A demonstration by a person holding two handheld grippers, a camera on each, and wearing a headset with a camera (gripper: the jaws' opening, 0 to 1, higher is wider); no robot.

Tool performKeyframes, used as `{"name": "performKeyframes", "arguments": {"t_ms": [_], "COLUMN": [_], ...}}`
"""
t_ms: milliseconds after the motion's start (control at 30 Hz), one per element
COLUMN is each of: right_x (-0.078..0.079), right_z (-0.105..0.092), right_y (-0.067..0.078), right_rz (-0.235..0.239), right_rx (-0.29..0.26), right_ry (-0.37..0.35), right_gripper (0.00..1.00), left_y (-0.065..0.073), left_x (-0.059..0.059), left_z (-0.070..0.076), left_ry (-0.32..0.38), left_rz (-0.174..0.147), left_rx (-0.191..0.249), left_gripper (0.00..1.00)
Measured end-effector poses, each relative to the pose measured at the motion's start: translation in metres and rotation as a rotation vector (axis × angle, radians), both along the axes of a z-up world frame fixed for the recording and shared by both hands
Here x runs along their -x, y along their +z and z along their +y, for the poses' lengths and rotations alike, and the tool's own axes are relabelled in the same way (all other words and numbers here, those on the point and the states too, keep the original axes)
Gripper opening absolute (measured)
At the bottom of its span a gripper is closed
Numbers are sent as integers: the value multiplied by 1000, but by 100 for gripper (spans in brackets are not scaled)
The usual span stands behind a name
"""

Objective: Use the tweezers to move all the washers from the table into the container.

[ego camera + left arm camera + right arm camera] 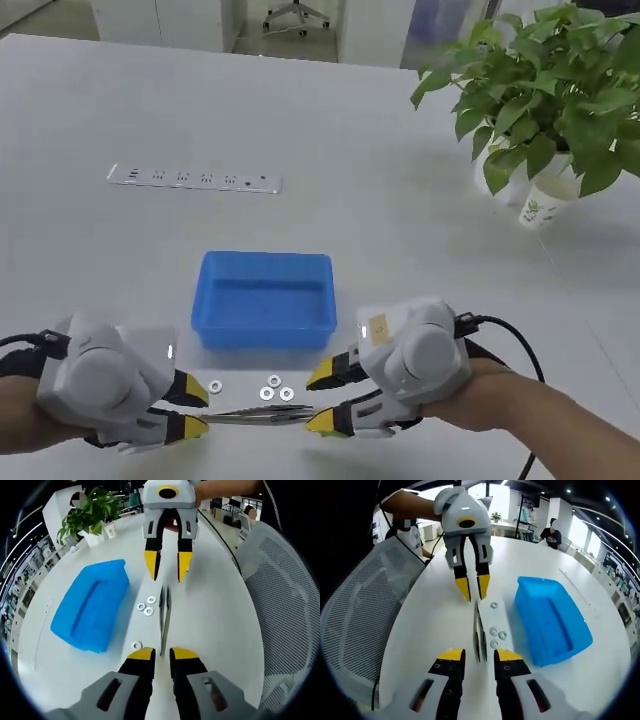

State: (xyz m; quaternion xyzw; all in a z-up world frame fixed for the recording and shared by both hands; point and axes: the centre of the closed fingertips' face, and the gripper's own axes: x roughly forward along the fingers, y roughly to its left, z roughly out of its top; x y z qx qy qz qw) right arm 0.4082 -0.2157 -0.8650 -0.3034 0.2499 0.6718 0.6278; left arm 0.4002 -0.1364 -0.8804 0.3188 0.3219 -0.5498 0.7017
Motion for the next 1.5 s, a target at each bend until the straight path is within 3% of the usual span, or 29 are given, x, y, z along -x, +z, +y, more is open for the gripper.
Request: {"name": "performKeyframes", "arguments": {"t_ms": [400, 933, 1500], "right_x": [1, 3, 2], "right_z": [16, 27, 28], "right_y": [-12, -26, -25], "right_rz": [-5, -13, -4], "right_rx": [32, 79, 64], "right_ry": [69, 131, 104], "right_gripper": [20, 16, 13], "left_y": [-8, -8, 5], "left_x": [-3, -3, -2], "left_z": [2, 0, 0], "left_ry": [-30, -55, -31], "left_rz": [14, 13, 20], "left_rx": [-31, -28, -8], "left_gripper": [10, 6, 6]}}
